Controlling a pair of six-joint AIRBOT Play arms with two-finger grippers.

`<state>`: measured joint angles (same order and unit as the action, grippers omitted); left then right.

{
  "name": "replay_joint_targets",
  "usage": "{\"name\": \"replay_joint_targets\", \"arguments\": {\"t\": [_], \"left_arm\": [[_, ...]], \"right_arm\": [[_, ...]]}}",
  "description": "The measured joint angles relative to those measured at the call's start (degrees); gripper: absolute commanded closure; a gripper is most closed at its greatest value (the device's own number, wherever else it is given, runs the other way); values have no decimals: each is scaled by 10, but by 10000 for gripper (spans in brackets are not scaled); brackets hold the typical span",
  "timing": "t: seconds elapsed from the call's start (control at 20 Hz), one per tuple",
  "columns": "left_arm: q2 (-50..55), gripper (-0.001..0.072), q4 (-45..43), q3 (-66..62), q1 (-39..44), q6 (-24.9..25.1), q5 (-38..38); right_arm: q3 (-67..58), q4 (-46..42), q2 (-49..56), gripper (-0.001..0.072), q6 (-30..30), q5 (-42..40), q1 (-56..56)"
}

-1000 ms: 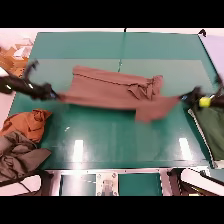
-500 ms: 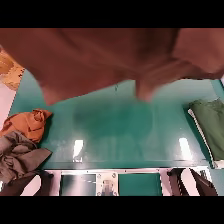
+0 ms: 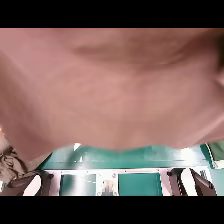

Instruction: Fold the shirts.

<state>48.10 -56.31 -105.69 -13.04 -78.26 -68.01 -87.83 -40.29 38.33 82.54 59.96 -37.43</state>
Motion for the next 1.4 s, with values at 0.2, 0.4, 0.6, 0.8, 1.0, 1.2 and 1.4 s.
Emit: {"name": "replay_joint_targets", "arguments": {"t": [0.2, 0.4, 0.6, 0.8, 1.0, 1.2, 1.4], "left_arm": [[90, 686, 52, 161, 10, 56, 28], [255, 686, 74, 245, 48, 119, 109], [418, 686, 90, 221, 74, 137, 189], [503, 686, 99, 158, 82, 135, 219], [529, 686, 87, 134, 84, 132, 224], [536, 686, 23, 129, 84, 115, 171], [539, 686, -13, 159, 84, 102, 124]], "right_arm": [[189, 31, 64, 690, -62, -63, 71], [277, 41, 234, 689, -115, -165, 152], [215, 52, 419, 689, -129, -199, 183], [114, 56, 525, 690, -124, -198, 193], [71, 25, 556, 692, -108, -173, 191], [91, -85, 560, 693, -61, -123, 188], [144, -179, 543, 692, -31, -100, 188]]}}
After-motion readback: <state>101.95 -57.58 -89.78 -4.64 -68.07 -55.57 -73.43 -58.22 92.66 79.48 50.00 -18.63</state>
